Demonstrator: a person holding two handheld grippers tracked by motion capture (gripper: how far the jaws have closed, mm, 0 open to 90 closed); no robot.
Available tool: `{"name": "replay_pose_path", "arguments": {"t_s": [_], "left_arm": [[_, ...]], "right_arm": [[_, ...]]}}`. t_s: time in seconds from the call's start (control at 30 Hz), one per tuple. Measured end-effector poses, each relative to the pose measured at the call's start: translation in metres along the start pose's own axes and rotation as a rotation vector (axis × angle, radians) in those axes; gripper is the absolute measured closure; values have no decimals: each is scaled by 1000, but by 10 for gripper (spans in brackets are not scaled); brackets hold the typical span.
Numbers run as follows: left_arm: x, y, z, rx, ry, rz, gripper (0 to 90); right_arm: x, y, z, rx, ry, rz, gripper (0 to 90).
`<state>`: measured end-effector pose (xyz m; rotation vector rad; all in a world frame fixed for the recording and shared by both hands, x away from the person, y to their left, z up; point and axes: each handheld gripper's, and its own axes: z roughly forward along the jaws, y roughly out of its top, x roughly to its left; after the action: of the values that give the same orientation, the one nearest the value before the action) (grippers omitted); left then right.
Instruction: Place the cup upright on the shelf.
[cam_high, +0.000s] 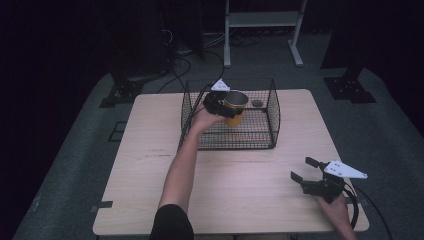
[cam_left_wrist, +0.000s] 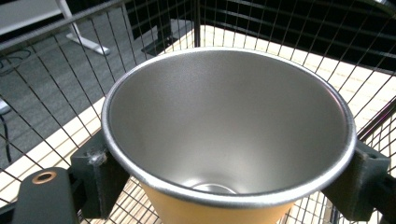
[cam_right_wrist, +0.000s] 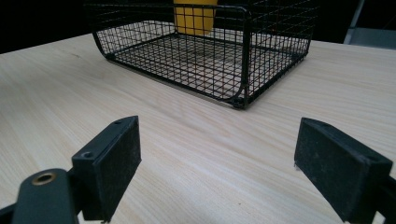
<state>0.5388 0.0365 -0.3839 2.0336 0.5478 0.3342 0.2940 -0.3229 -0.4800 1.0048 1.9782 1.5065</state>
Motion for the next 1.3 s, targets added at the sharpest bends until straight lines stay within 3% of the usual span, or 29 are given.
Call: {"name": "replay_pose_path", "arguments": {"t_s": [0.63, 0.8, 0.97, 1.13, 1.3], "left_arm": [[2, -9, 14, 66, -27, -2, 140], [-1, -9, 16, 99, -11, 27, 140], [0, -10, 18, 103, -11, 21, 139], [-1, -13, 21, 138, -12, 35, 139], [-2, -13, 23, 152, 10, 46, 138]], "right_arm": [[0, 0, 0, -1, 3, -4, 136], [0, 0, 0, -1, 4, -4, 136], [0, 0, 0, -2, 5, -4, 136], [0, 0, 0, -2, 6, -4, 136], [0, 0, 0, -2, 7, -4, 135]]}}
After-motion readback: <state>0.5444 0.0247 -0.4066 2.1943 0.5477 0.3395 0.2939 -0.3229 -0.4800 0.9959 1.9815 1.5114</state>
